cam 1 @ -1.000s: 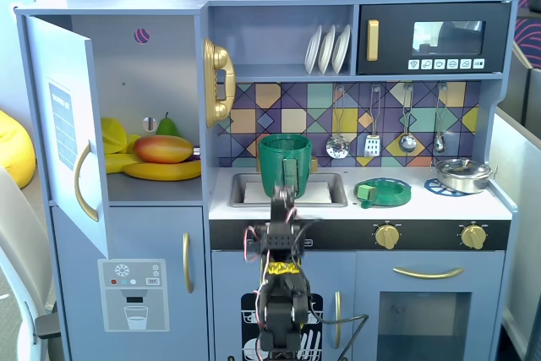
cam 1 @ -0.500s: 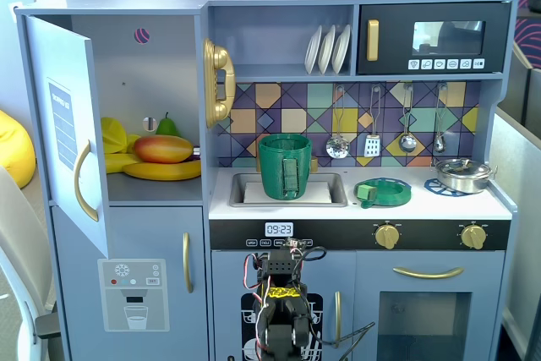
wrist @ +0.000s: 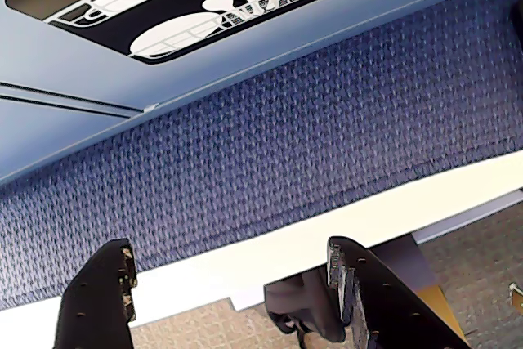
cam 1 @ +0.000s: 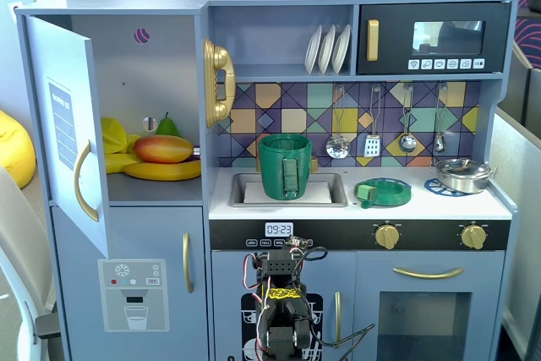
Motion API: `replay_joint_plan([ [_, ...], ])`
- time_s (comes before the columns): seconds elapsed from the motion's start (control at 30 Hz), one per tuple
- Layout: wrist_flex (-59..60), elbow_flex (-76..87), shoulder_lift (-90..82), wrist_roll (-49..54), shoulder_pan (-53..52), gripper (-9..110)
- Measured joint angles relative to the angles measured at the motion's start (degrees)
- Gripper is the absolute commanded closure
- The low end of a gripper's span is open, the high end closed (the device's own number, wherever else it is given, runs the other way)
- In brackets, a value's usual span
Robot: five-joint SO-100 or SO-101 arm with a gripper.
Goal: Pick up the green pineapple from the left cabinet and place it in the green recipient
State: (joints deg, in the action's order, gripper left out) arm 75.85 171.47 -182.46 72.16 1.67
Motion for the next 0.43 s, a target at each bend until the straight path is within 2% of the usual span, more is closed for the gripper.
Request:
replay_joint_plan([
  [0.43, 0.0, 0.0, 0.0, 0.0, 0.0, 82],
])
